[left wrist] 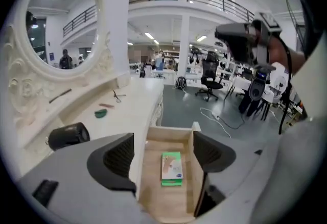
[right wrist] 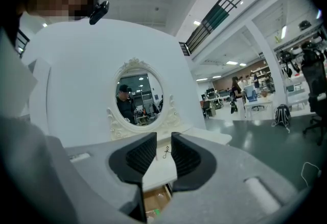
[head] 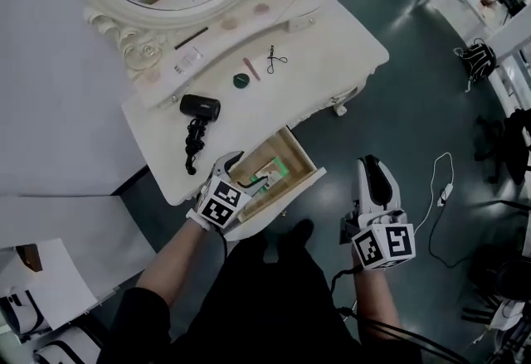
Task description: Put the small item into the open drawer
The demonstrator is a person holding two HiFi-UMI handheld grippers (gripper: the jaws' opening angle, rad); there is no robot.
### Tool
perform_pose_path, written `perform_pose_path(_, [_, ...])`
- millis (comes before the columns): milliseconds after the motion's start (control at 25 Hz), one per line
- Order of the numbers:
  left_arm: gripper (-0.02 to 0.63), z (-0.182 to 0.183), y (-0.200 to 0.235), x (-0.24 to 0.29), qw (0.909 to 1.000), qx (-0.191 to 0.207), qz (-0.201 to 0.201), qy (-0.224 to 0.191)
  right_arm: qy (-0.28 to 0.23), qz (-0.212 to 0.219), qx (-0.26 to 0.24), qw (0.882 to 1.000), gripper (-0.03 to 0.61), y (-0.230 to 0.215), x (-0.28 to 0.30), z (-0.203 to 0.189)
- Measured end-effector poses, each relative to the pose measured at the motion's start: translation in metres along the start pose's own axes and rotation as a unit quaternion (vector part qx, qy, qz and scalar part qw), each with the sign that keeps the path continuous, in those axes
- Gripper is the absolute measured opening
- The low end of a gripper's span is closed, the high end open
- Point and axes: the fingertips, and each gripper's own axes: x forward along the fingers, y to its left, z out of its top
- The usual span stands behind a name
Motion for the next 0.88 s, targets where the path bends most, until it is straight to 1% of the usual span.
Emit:
perform_pose_path(80, [0.348,0.037,0.005,-0.038,0.998,-0.021,0.012,-0.059,-0.012,0.007,-0.006,1.0,0.089,0.007,0.0,0.012])
perform_pose_path(160, [0.313,0.073,0.012,-0.076,0.9918,-0.036,0.029,-0.119,-0.028,0.014,-0.012,0.999,0.091,0.016,0.002,0.026])
perform_pose_path(240, [0.248,0.106,0.019,-0.112,0.9819,-0.046,0.05,-0.176,-0.042,0.022,-0.019,0.999,0.089,0.026,0.005,0.042])
perform_pose_path(320, [0.2,0.136,0.022,-0.148,0.9692,-0.052,0.066,-0.231,-0.056,0.03,-0.029,0.998,0.089,0.036,0.004,0.057])
perform_pose_path(400, [0.162,0.161,0.023,-0.18,0.9561,-0.053,0.08,-0.277,-0.07,0.039,-0.042,0.996,0.089,0.047,0.002,0.071])
perform_pose_path(560, [0.109,0.202,0.025,-0.227,0.9329,-0.044,0.122,-0.336,-0.099,0.053,-0.066,0.991,0.092,0.068,-0.003,0.1])
perform_pose_path(680, [0.084,0.226,0.019,-0.254,0.9178,-0.019,0.15,-0.367,-0.127,0.059,-0.083,0.987,0.092,0.081,-0.01,0.121])
perform_pose_path(760, [0.08,0.241,0.012,-0.269,0.9087,0.001,0.164,-0.384,-0.142,0.062,-0.093,0.984,0.092,0.086,-0.015,0.135])
perform_pose_path(880, [0.08,0.255,0.005,-0.285,0.8961,0.01,0.178,-0.407,-0.167,0.065,-0.103,0.978,0.083,0.091,-0.025,0.151])
